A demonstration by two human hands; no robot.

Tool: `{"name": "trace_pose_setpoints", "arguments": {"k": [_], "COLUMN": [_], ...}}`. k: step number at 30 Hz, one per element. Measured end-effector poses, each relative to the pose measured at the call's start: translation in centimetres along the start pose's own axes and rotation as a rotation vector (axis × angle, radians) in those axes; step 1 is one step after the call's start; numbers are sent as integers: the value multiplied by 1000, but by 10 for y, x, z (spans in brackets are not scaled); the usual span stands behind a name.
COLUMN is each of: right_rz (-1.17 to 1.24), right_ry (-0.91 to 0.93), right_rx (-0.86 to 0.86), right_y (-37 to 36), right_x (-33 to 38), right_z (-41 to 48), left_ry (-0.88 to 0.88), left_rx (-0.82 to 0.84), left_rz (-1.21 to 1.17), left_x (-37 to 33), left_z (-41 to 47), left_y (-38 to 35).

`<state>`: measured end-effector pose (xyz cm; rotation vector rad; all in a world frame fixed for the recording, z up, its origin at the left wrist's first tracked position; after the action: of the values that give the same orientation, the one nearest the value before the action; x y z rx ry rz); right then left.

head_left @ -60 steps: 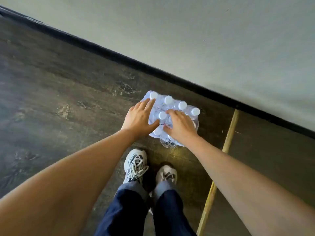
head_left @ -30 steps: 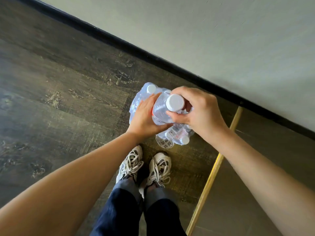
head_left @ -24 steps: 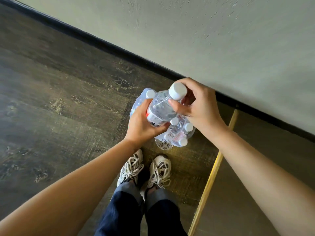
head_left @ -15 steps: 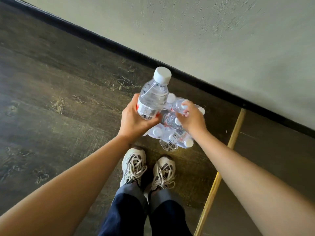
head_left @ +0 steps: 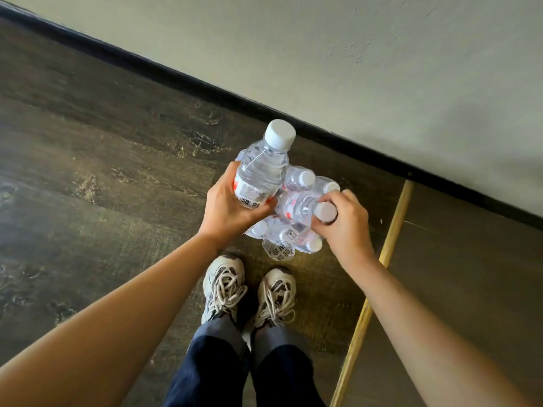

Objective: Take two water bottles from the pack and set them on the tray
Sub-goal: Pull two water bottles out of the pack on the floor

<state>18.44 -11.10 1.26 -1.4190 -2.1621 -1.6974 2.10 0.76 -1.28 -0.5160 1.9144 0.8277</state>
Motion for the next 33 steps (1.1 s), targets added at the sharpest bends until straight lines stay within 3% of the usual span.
{"name": "trace_pose_setpoints", "arguments": {"k": [4,9,24,29,33], "right_rz": [-47,-63,95,366,446], "right_ry": [59,70,114,69,35], "right_rx": [-116,-142,-217,-30,-58], "right_y": [62,99,80,47,21], "right_x": [24,38,18,-4,-18], "right_z": [-34,-50,-43,-38,-39], "left_ry": [-11,-38,30,39,72], "left_rx": [62,147,169,156,142], "left_rz": [-4,8,-46,-50,-94], "left_x": [-25,-48,-40,-35,-27], "left_z": [-2,1,6,7,8], "left_y": [-8,-27,-57,-62,-63]}}
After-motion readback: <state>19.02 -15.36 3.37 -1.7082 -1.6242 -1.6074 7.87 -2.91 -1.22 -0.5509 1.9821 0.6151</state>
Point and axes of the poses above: each hand's wrist, its own z-axis towards the middle knuckle, its own y-axis out of the back of the hand, x = y × z, the point moved 2 cm from there along z, towards the middle knuckle, and after that the axes turned 8 degrees about x, right-handed, at the moved point
